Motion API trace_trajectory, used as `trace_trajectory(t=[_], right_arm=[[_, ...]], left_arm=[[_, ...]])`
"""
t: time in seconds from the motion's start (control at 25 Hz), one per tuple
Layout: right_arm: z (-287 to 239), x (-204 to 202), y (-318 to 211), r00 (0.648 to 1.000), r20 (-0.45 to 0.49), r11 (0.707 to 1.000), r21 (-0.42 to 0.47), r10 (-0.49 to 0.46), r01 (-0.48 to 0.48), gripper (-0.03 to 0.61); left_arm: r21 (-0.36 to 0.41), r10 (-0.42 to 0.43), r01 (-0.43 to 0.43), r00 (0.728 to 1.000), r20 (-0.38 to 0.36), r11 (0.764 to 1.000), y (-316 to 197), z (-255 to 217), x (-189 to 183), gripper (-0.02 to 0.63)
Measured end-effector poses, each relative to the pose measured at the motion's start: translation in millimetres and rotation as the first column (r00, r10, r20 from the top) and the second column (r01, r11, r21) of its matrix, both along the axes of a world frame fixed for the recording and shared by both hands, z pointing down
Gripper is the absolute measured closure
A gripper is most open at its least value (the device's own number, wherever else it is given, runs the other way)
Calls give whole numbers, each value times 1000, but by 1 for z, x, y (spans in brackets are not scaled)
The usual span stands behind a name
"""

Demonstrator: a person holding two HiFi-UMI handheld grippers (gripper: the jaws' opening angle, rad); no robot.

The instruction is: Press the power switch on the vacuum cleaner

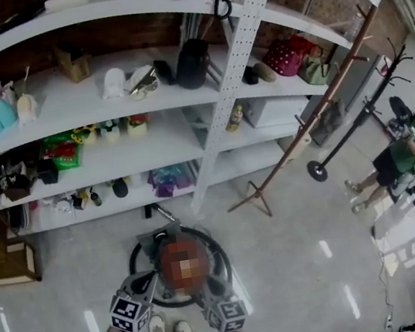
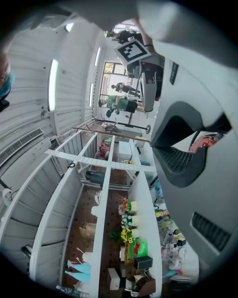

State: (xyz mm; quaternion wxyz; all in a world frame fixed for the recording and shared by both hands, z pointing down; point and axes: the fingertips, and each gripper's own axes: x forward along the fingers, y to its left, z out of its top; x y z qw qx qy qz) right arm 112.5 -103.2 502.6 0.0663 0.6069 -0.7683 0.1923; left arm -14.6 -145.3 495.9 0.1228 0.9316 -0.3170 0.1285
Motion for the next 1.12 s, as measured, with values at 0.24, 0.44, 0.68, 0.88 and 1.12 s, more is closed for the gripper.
trace_trajectory(t=[0.24,0.44,0.68,0.88,1.12], right_arm=[[-37,-2,2,1000,-11,999,53,0,1,566],[-67,-5,6,1000,-3,996,90,-7,8,566],[-91,-5,11,1000,-24,994,110,-10,13,566],[-104,2,9,999,-40,992,125,3,2,566],[-120,5,6,1000,-31,990,141,5,-1,568]], left_arm=[[36,12,-11,1000,-17,999,4,-30,6,604],[67,16,-14,999,-32,998,8,-58,8,604],[94,18,-15,999,-39,995,11,-82,9,604],[113,28,-23,999,-46,993,10,-97,10,604],[146,31,-24,998,-51,989,4,-121,9,604]])
